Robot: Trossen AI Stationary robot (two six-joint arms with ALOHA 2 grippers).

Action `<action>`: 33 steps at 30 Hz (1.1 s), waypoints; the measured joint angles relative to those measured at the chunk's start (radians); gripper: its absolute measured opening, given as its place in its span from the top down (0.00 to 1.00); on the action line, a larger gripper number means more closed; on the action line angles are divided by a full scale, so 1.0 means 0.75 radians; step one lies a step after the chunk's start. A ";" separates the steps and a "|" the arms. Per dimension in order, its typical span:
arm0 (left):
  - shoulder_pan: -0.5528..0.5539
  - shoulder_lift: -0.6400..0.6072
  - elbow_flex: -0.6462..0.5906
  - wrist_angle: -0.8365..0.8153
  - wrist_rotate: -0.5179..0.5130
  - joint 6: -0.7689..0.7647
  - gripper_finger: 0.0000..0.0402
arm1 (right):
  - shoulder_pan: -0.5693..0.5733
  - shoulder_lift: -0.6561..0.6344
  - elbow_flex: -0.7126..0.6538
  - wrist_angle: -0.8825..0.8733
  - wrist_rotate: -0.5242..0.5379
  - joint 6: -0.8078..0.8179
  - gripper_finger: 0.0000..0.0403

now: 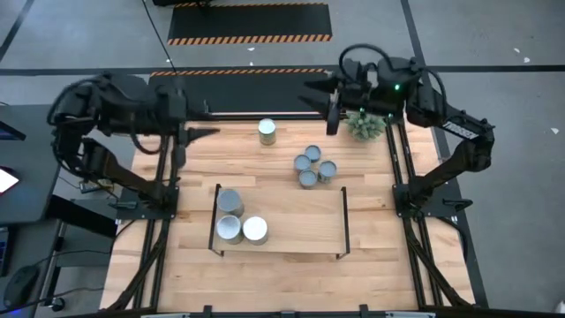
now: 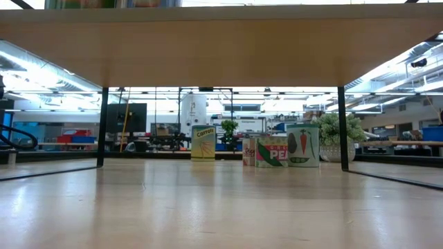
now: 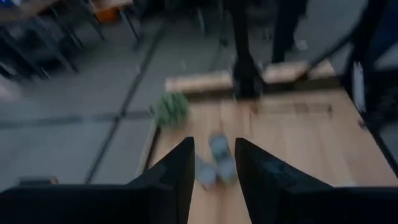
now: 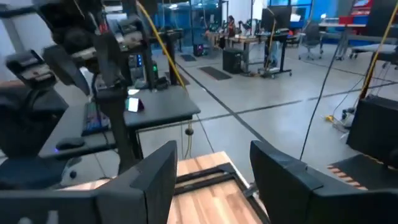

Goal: Pick and place cans onto a shelf
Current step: Put the canned carrots on the shelf

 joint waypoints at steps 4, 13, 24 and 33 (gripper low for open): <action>0.072 -0.011 0.000 0.081 0.005 0.044 0.70 | -0.110 0.015 0.000 -0.048 -0.108 0.006 0.48; 0.175 -0.187 -0.611 0.306 0.089 -0.024 0.70 | -0.260 0.185 -0.002 -0.066 -0.353 -0.001 0.48; 0.177 -0.660 -1.418 0.833 0.089 -0.199 0.70 | -0.319 0.440 -0.002 -0.101 -0.363 0.025 0.44; 0.178 -1.016 -1.806 1.025 0.086 -0.346 0.70 | -0.340 0.650 -0.003 -0.102 -0.456 0.083 0.30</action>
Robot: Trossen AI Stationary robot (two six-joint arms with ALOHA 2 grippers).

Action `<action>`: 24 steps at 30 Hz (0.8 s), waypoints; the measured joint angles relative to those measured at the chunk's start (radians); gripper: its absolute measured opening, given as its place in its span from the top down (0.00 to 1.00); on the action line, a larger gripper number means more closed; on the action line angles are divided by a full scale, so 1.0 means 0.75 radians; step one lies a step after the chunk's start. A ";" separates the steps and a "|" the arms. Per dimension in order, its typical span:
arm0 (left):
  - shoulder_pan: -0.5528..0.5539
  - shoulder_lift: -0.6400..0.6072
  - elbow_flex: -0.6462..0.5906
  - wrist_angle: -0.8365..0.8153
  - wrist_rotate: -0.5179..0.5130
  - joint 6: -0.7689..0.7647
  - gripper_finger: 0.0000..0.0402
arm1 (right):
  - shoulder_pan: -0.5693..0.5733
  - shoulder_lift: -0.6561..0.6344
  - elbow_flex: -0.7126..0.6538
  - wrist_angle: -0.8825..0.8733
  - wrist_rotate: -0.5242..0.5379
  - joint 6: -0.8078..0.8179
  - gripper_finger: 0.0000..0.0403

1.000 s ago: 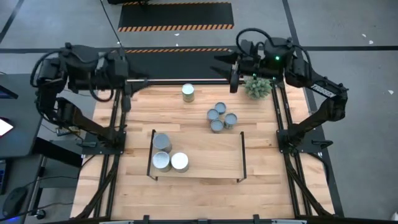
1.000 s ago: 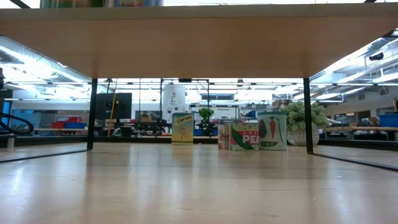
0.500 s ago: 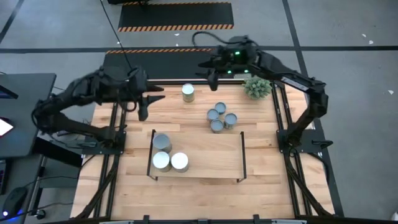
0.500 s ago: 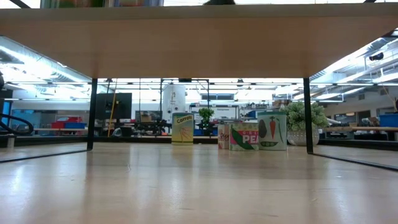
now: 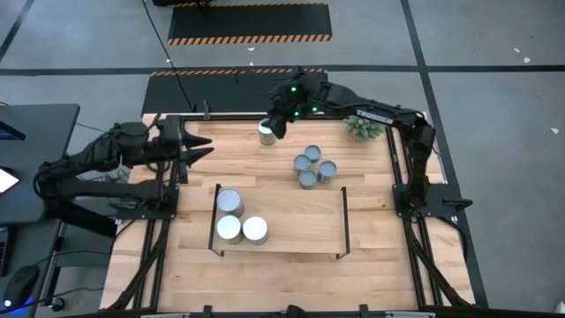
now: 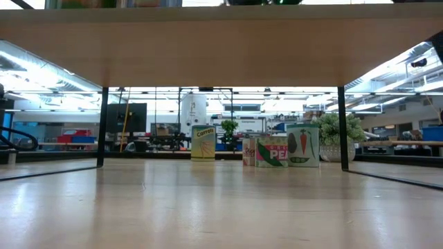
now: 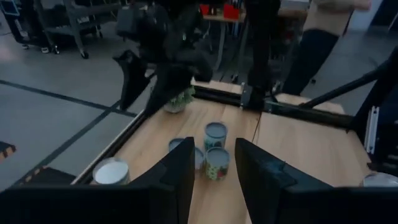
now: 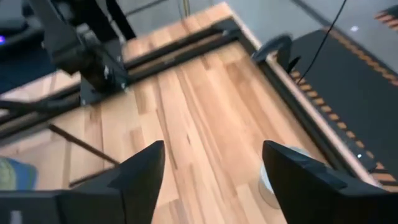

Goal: Pick and place cans onto a shelf
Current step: Put the canned carrots on the shelf

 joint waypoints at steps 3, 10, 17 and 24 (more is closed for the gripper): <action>0.000 -0.083 -0.118 0.063 -0.001 -0.069 0.70 | -0.013 0.048 0.000 -0.011 -0.043 -0.032 0.25; 0.000 -0.167 -0.268 0.107 -0.019 -0.230 0.70 | -0.057 0.191 0.192 -0.135 -0.063 -0.162 0.11; 0.000 -0.173 -0.282 0.154 -0.042 -0.271 0.70 | -0.104 0.472 0.549 -0.312 -0.022 -0.328 0.07; 0.000 -0.171 -0.282 0.150 -0.046 -0.284 0.70 | -0.099 0.602 0.628 -0.366 0.012 -0.407 0.07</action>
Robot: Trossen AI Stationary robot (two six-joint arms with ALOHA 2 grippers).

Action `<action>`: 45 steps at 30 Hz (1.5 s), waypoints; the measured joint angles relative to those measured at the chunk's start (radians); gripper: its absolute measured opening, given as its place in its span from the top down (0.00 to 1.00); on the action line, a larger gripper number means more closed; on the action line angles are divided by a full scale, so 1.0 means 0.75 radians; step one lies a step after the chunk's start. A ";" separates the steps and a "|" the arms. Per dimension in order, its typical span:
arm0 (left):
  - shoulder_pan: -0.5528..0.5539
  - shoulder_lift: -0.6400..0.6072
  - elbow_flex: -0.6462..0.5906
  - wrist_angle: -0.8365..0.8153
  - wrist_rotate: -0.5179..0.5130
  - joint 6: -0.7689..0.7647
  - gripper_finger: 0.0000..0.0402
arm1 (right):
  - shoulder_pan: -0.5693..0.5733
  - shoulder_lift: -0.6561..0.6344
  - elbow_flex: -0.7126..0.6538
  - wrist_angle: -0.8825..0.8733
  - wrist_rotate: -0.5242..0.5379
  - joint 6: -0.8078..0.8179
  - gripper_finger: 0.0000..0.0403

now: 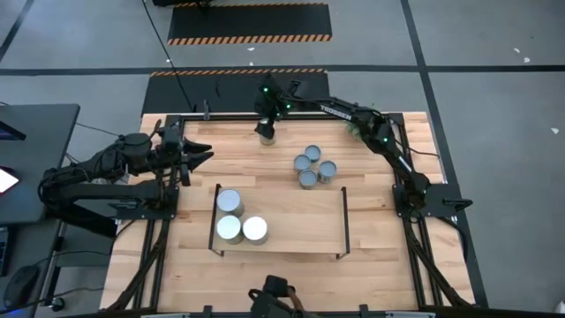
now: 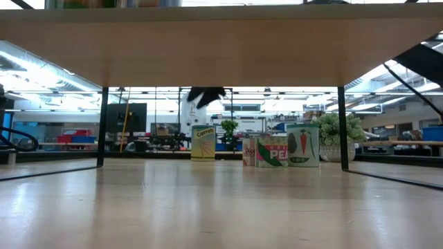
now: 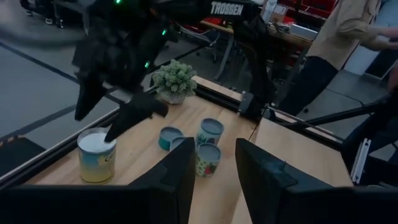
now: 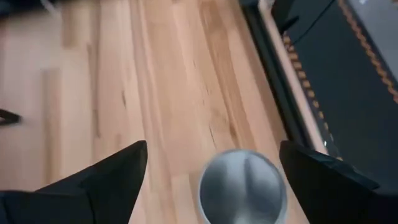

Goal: Pick and place cans onto a shelf
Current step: Put the canned carrots on the shelf

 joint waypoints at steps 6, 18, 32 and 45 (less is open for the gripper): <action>0.000 0.000 0.000 -0.010 0.001 -0.023 0.70 | -0.001 0.018 -0.008 -0.025 0.098 -0.107 0.04; -0.003 0.001 0.000 -0.012 0.001 -0.030 0.70 | -0.014 0.020 -0.142 0.104 0.129 -0.150 0.01; -0.003 0.001 0.000 -0.014 0.001 -0.088 0.70 | -0.010 0.019 -0.328 0.247 0.144 -0.142 0.02; -0.003 0.001 0.000 -0.013 0.001 -0.090 0.70 | 0.000 0.018 -0.340 0.276 0.147 -0.137 0.22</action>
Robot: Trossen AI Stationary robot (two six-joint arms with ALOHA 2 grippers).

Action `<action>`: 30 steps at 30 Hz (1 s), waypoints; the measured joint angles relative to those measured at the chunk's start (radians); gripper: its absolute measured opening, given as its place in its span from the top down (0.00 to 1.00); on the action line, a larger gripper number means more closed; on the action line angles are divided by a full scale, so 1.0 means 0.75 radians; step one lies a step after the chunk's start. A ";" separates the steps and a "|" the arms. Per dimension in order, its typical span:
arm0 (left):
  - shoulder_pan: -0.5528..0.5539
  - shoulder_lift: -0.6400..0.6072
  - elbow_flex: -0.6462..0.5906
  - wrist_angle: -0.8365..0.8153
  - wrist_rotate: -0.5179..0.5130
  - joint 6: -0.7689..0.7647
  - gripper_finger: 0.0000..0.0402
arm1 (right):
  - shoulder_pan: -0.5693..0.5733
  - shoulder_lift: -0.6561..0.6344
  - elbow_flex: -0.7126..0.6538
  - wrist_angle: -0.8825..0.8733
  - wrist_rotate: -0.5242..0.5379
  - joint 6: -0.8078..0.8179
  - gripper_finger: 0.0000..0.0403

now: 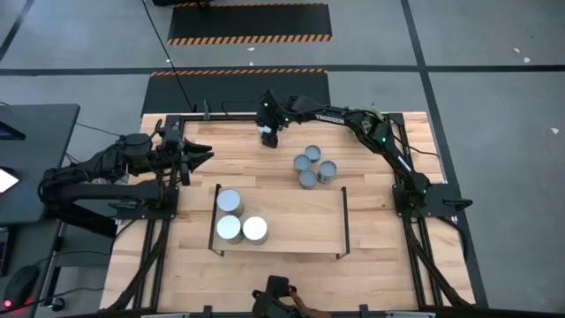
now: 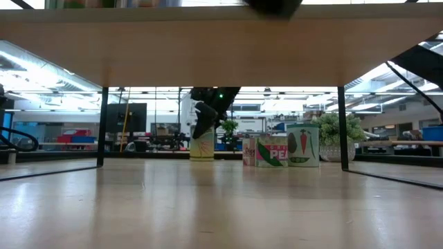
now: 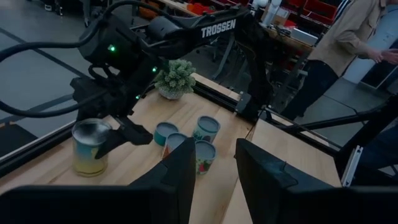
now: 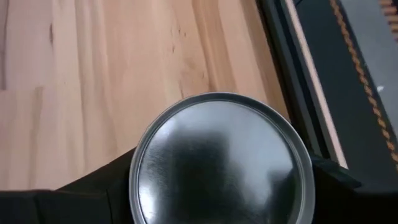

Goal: Pick and place cans onto a shelf
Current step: Put the canned carrots on the shelf

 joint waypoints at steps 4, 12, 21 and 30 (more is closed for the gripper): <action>0.000 0.000 0.000 0.000 0.000 0.000 0.70 | 0.022 -0.037 0.083 -0.180 0.021 0.029 0.22; 0.000 0.000 0.000 -0.005 -0.003 0.037 0.70 | 0.126 -0.243 0.189 -0.352 0.006 0.260 0.21; 0.000 0.000 0.001 -0.069 -0.062 0.071 0.70 | 0.393 -0.409 0.189 -0.397 -0.004 0.484 0.21; 0.000 0.000 0.001 -0.069 -0.082 0.074 0.70 | 0.680 -0.420 0.189 -0.533 0.178 0.644 0.21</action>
